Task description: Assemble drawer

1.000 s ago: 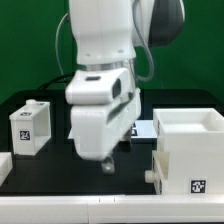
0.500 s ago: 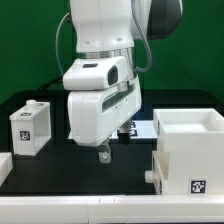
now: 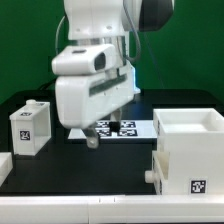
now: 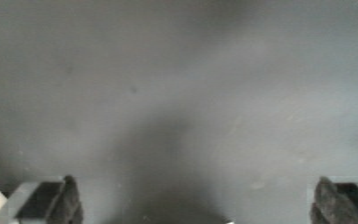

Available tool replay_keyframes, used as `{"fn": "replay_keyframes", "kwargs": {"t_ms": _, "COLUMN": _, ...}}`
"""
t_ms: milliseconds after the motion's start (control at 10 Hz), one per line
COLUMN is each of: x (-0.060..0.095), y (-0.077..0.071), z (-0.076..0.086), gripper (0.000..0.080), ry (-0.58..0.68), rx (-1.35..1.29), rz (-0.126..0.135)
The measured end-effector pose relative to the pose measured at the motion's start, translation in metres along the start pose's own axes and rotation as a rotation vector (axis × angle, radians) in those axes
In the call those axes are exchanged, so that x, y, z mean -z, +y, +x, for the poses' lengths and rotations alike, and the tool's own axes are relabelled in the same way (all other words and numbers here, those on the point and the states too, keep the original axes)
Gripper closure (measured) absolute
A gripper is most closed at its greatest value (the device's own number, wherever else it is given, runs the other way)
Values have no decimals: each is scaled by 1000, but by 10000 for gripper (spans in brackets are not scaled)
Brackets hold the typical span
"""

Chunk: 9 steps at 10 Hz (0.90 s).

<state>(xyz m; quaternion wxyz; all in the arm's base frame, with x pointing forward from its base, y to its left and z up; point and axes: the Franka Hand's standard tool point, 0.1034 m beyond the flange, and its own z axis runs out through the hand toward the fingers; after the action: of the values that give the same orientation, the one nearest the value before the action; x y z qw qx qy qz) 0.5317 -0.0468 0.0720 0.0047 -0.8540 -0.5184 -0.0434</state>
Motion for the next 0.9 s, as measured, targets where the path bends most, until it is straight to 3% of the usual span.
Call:
{"fn": "replay_keyframes", "kwargs": {"t_ms": 200, "x": 11, "y": -2, "z": -2, "gripper": 151, "ry": -13, "rx": -111, "rz": 13}}
{"fn": "replay_keyframes", "kwargs": {"t_ms": 700, "x": 7, "y": -4, "z": -4, "gripper": 151, "ry": -14, "rx": -101, "rz": 17}}
{"fn": "replay_keyframes", "kwargs": {"t_ms": 900, "x": 17, "y": -9, "z": -10, "gripper": 151, "ry": -30, "rx": -147, "rz": -11}}
